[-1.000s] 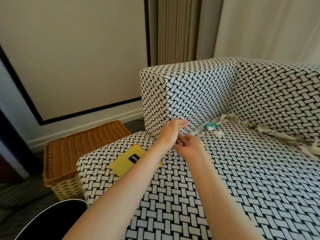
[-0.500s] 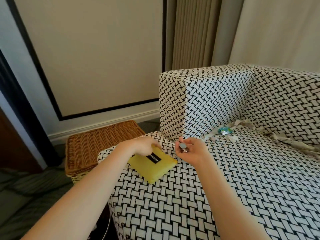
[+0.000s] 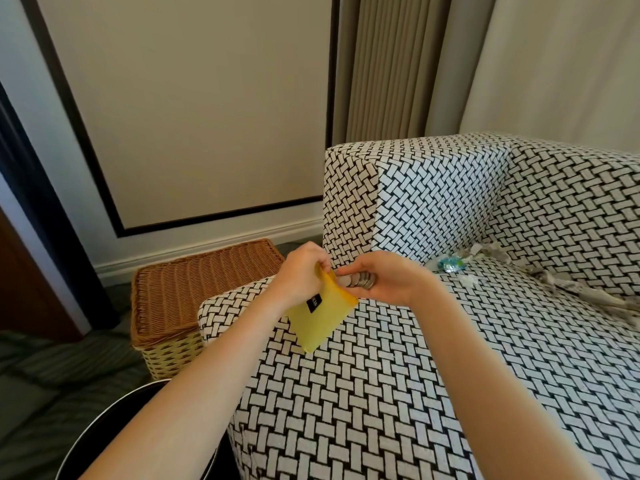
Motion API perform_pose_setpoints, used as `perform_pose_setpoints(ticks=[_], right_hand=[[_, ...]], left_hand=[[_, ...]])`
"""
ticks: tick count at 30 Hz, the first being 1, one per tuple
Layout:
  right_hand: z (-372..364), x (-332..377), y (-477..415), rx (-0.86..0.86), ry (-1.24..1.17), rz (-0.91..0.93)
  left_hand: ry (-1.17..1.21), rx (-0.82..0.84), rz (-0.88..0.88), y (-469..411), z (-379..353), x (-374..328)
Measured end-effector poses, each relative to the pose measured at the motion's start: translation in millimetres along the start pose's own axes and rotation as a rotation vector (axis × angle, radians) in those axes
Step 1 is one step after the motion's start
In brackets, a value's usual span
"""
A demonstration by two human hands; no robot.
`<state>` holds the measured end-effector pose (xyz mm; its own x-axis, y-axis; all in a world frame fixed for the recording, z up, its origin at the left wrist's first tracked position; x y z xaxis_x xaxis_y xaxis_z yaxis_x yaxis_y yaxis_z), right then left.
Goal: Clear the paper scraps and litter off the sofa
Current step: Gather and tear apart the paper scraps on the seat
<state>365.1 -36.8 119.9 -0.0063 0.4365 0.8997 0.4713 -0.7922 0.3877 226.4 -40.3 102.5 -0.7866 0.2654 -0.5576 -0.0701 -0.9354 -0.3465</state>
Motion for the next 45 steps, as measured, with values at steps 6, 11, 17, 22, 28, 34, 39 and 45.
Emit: perform_pose_setpoints(ticks=[6, 11, 17, 22, 28, 34, 39, 45], right_hand=[[-2, 6, -2, 0.017, 0.182, -0.053], [-2, 3, -15, -0.018, 0.333, -0.016], [-5, 7, -19, 0.015, 0.529, -0.043], [0, 8, -17, -0.077, 0.673, 0.005], [21, -11, -15, -0.151, 0.557, -0.018], [97, -18, -10, -0.785, 0.774, 0.185], [111, -37, -16, -0.761, 1.091, -0.026], [106, -32, -37, -0.854, 1.244, 0.013]], left_hand=[[0.018, -0.023, 0.010, -2, -3, -2], [0.037, 0.014, 0.024, -5, -5, -4], [0.154, 0.018, 0.077, -8, -7, -5], [0.161, 0.041, 0.183, -14, -8, -4], [0.005, 0.213, 0.190, -13, -24, -14], [-0.058, 0.185, 0.179, -21, -43, -27], [-0.461, 0.387, 0.371, -25, -76, -24], [-0.552, 0.446, 0.183, -24, -88, -49]])
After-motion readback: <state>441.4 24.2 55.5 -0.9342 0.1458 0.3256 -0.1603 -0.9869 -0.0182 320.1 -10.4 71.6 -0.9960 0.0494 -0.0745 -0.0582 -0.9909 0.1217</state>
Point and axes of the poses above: each hand's wrist, its own y-axis away from the middle knuckle, its own z-axis out of the back of the hand, x = y × z, the point moved 3 cm from there along -y, towards the middle knuckle, and after that the axes turned 2 degrees about -x, right-handed, at the moved point
